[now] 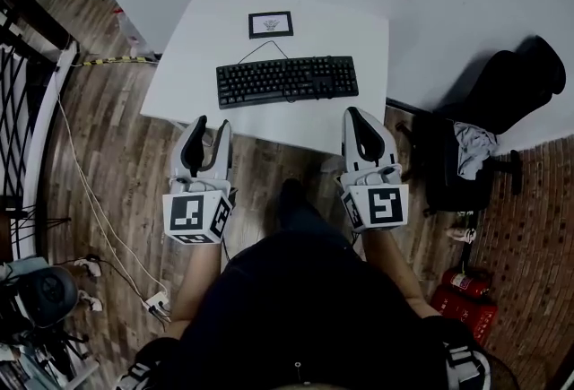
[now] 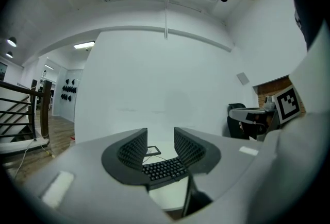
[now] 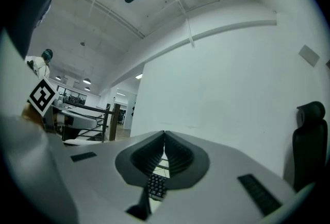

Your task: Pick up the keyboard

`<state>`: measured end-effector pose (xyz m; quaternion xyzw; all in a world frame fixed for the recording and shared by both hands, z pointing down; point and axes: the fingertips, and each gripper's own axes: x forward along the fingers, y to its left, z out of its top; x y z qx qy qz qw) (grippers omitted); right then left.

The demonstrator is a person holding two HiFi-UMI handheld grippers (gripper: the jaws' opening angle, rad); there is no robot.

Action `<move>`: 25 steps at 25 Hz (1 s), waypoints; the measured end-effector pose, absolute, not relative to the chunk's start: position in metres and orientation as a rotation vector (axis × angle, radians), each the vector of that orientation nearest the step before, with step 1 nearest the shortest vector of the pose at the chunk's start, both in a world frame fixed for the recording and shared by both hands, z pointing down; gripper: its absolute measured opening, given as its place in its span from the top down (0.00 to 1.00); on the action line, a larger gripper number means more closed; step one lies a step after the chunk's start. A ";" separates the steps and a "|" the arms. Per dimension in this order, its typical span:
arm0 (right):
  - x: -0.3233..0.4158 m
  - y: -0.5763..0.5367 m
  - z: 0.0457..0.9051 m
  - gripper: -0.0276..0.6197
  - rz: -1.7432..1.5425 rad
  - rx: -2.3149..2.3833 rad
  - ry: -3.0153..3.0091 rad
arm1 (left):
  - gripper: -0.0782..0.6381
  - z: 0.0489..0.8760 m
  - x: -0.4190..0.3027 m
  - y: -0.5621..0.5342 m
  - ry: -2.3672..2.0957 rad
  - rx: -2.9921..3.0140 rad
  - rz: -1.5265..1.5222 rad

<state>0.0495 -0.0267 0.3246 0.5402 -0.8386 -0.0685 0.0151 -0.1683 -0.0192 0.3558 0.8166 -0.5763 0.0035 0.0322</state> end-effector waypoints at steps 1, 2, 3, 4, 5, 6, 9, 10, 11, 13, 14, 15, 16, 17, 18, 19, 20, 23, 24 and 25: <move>0.051 -0.040 0.324 0.94 -0.210 1.671 -2.615 | 0.69 0.355 -0.167 -0.031 -1.782 2.506 0.011; 0.053 -0.054 0.324 0.94 -0.207 1.663 -2.620 | 0.68 0.354 -0.166 -0.042 -1.790 2.501 0.011; 0.055 -0.068 0.323 0.94 -0.204 1.655 -2.626 | 0.68 0.353 -0.164 -0.054 -1.797 2.496 0.009; 0.057 -0.082 0.322 0.94 -0.201 1.647 -2.633 | 0.68 0.352 -0.163 -0.065 -1.806 2.492 0.009; 0.058 -0.094 0.321 0.94 -0.201 1.638 -2.641 | 0.68 0.350 -0.161 -0.075 -1.816 2.488 0.011; 0.059 -0.106 0.320 0.94 -0.202 1.626 -2.651 | 0.68 0.349 -0.160 -0.084 -1.827 2.484 0.014; 0.062 -0.139 0.317 0.94 -0.210 1.594 -2.683 | 0.68 0.344 -0.156 -0.111 -1.866 2.471 0.012; 0.063 -0.149 0.318 0.94 -0.209 1.587 -2.693 | 0.68 0.343 -0.155 -0.119 -1.877 2.467 0.009; 0.064 -0.158 0.318 0.94 -0.208 1.581 -2.702 | 0.68 0.342 -0.154 -0.127 -1.886 2.465 0.008; 0.067 -0.174 0.320 0.94 -0.203 1.573 -2.715 | 0.68 0.342 -0.151 -0.141 -1.900 2.461 0.012; 0.068 -0.181 0.320 0.94 -0.201 1.568 -2.721 | 0.68 0.343 -0.151 -0.146 -1.906 2.456 0.013; 0.069 -0.187 0.321 0.94 -0.200 1.562 -2.725 | 0.68 0.344 -0.151 -0.152 -1.911 2.450 0.013; 0.069 -0.193 0.322 0.94 -0.198 1.555 -2.726 | 0.68 0.345 -0.150 -0.157 -1.915 2.444 0.012; 0.070 -0.199 0.323 0.94 -0.194 1.549 -2.726 | 0.68 0.346 -0.150 -0.162 -1.919 2.439 0.010; 0.071 -0.203 0.325 0.94 -0.190 1.544 -2.725 | 0.68 0.347 -0.150 -0.166 -1.922 2.434 0.008; 0.072 -0.208 0.326 0.94 -0.184 1.543 -2.725 | 0.68 0.348 -0.150 -0.170 -1.926 2.429 0.006; 0.072 -0.212 0.327 0.94 -0.178 1.544 -2.726 | 0.68 0.349 -0.150 -0.173 -1.929 2.424 0.006; 0.071 -0.220 0.331 0.94 -0.151 1.543 -2.715 | 0.68 0.352 -0.152 -0.179 -1.937 2.415 0.005; 0.071 -0.222 0.333 0.94 -0.144 1.540 -2.713 | 0.68 0.353 -0.152 -0.180 -1.939 2.414 0.004; 0.070 -0.223 0.334 0.94 -0.138 1.538 -2.709 | 0.68 0.355 -0.153 -0.181 -1.939 2.411 0.001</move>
